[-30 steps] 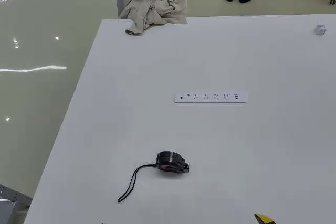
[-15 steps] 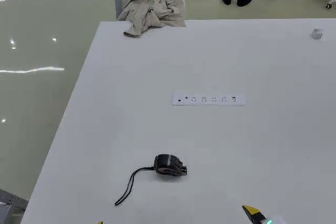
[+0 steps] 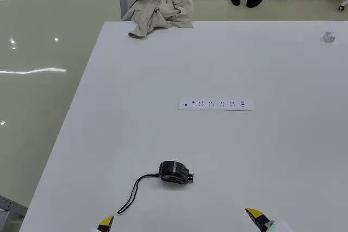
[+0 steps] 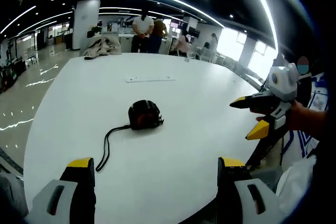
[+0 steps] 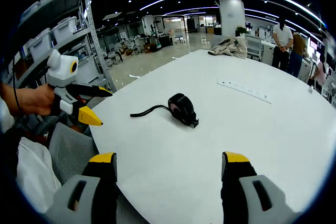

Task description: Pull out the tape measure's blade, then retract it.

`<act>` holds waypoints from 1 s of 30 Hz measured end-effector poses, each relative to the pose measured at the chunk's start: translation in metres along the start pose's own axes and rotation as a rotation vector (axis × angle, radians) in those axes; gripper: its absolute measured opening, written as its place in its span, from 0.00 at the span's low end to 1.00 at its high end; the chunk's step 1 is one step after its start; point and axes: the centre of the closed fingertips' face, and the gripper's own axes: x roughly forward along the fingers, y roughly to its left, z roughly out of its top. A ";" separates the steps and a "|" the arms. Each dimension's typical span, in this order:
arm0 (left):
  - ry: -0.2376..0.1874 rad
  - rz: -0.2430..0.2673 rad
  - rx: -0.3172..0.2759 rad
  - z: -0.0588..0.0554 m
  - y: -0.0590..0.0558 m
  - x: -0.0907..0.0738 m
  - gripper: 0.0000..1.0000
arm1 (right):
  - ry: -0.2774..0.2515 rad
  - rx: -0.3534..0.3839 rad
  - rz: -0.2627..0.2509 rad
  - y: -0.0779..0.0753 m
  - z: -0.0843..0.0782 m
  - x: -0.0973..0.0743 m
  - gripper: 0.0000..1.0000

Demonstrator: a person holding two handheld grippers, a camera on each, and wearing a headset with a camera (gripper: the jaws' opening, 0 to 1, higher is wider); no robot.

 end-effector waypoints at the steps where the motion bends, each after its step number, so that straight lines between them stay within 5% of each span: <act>1: 0.002 -0.002 0.007 0.000 0.001 0.001 0.94 | 0.004 -0.003 0.004 -0.001 -0.001 0.001 0.84; 30: 0.022 -0.099 0.174 0.021 0.010 0.032 0.91 | 0.066 -0.148 0.057 -0.021 -0.007 0.029 0.78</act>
